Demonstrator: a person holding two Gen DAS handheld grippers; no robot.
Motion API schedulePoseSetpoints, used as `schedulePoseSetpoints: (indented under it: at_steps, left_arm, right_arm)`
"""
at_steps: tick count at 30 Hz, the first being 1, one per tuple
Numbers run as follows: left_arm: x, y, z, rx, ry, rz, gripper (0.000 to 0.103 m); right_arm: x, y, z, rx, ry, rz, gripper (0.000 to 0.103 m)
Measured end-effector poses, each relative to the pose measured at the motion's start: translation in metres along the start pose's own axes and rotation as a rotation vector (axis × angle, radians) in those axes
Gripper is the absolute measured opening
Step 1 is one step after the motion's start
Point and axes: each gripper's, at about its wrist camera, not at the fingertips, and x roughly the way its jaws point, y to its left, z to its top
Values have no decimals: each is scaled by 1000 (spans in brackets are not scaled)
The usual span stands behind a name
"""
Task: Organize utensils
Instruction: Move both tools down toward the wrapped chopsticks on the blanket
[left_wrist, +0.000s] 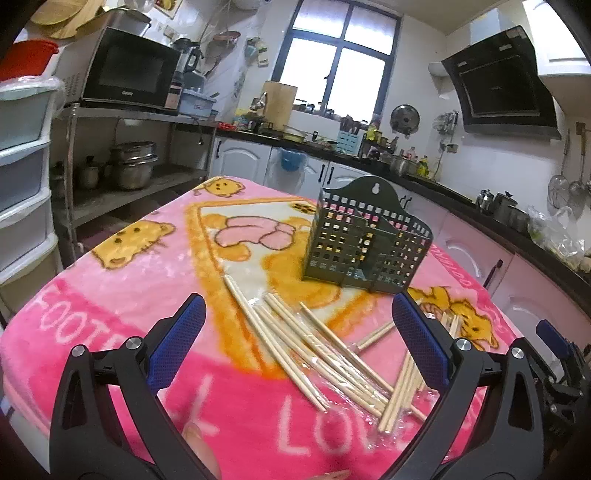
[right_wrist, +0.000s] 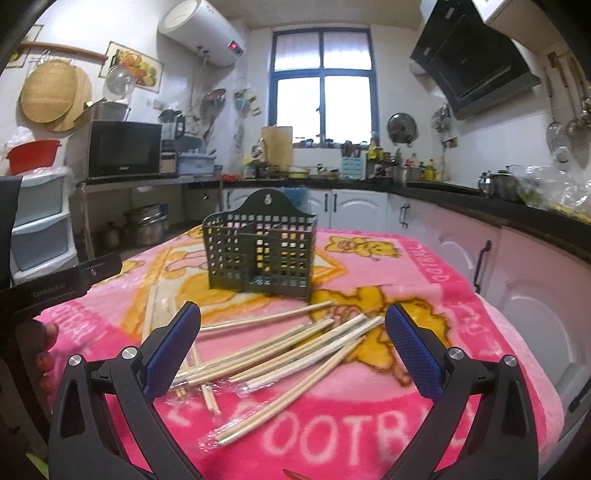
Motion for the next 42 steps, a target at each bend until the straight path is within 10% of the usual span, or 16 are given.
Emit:
schedulePoseSetpoints:
  at_steps: [26,42]
  left_arm:
    - [100,36,41,-61,362,29,93]
    - [162,84,28,-208,592,-6,79]
  right_arm:
    - [88,-19,41,37,195,27,96]
    - [192,-76,27,263,572,83,46]
